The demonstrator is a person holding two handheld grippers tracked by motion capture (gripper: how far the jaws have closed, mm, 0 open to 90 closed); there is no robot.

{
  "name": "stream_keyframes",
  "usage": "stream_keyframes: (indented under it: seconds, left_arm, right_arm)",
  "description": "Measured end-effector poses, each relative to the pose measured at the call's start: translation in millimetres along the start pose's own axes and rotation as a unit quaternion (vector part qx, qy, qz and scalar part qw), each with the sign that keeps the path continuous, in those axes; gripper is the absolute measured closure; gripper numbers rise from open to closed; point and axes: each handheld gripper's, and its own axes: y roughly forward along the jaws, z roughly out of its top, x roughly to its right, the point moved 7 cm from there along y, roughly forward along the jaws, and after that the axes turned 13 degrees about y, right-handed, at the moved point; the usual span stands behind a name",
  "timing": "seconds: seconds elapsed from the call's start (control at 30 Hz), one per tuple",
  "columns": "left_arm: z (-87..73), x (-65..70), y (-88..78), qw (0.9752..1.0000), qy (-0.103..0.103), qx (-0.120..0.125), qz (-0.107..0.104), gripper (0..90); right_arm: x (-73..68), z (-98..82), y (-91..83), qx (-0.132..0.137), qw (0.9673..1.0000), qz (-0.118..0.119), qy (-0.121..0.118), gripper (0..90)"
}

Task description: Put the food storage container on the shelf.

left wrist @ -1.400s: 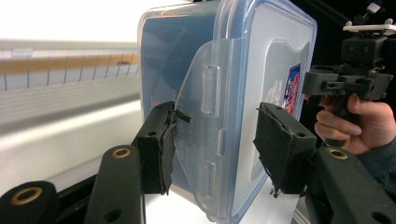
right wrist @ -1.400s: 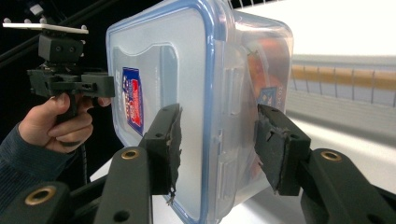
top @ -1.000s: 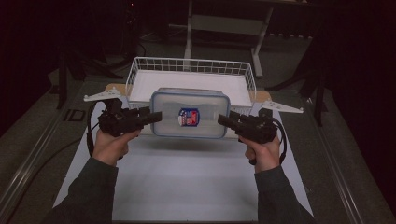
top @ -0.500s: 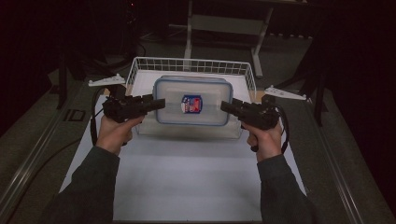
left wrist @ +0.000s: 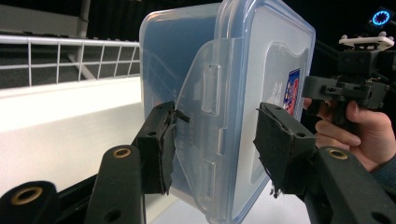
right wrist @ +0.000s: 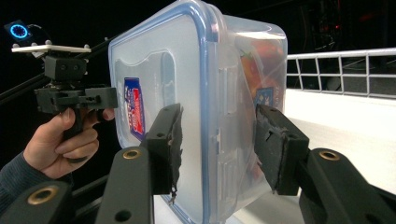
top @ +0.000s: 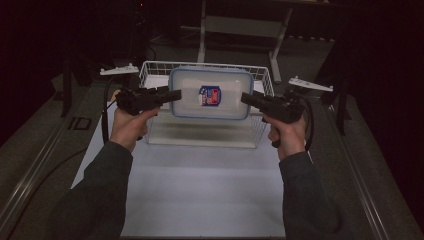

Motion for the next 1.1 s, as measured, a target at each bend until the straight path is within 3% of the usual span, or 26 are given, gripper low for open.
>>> stream_keyframes:
  seconds: [0.2, 0.4, 0.63, 0.87, 0.93, 1.0, 1.03, 1.1]
  left_arm:
    - [0.9, -15.4, 5.7, 0.9998, -0.016, 0.007, 0.003, 48.9]
    - [-9.0, -35.1, 18.2, 0.9989, -0.047, 0.002, 0.01, 48.9]
    - [-14.9, -45.8, 23.5, 0.9973, -0.07, -0.007, 0.022, 48.6]
    - [-11.9, -52.4, 24.9, 0.9953, -0.084, -0.005, 0.048, 47.4]
    - [-13.9, -56.2, 29.2, 0.9939, -0.085, -0.013, 0.069, 47.5]
    - [-19.7, -58.1, 33.5, 0.9937, -0.077, -0.032, 0.075, 53.1]
    - [-21.5, -58.4, 36.5, 0.994, -0.077, -0.027, 0.073, 50.5]
    - [-20.9, -60.0, 37.3, 0.9926, -0.096, -0.011, 0.073, 48.2]
  right_arm:
    - [7.5, 9.9, 11.9, -0.003, 1.0, -0.007, 0.006, 52.5]
    - [28.2, 8.8, 29.7, -0.006, 0.9991, -0.021, 0.036, 51.8]
    - [40.7, 4.8, 40.4, -0.018, 0.9977, -0.034, 0.056, 51.5]
    - [42.8, 6.2, 47.0, -0.004, 0.9962, -0.037, 0.078, 51.4]
    - [45.5, 7.6, 49.5, -0.001, 0.9951, -0.041, 0.09, 50.5]
    - [48.3, 6.8, 52.0, -0.002, 0.994, -0.052, 0.096, 46.4]
    - [51.0, 6.0, 53.7, -0.006, 0.9927, -0.06, 0.105, 42.5]
    - [57.1, 6.6, 55.9, 0.0, 0.9905, -0.066, 0.12, 41.2]
